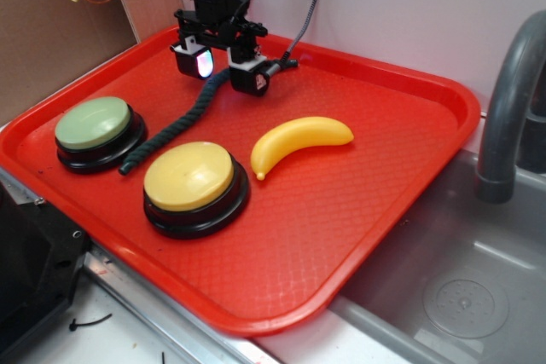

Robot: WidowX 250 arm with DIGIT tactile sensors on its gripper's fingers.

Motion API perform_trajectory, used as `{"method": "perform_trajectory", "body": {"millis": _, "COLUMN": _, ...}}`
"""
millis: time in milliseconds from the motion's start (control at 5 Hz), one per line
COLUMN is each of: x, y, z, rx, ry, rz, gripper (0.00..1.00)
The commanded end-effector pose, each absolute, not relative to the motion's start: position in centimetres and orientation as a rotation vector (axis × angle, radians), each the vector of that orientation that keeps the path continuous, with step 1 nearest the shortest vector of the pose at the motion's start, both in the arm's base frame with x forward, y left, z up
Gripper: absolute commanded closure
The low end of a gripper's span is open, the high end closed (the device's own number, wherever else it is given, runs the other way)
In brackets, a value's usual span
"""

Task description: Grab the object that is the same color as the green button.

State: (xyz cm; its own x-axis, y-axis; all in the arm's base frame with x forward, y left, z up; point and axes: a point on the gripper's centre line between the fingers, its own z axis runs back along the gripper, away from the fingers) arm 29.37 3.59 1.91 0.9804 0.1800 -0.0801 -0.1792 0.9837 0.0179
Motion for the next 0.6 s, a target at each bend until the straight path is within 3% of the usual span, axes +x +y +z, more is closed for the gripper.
{"method": "perform_trajectory", "body": {"millis": 0, "x": 28.99, "y": 3.98, "z": 1.68, "rx": 0.021, "ry": 0.052, "rz": 0.211, "gripper": 0.99}}
{"method": "perform_trajectory", "body": {"millis": 400, "x": 28.8, "y": 3.83, "z": 1.62, "rx": 0.009, "ry": 0.053, "rz": 0.217, "gripper": 1.0}}
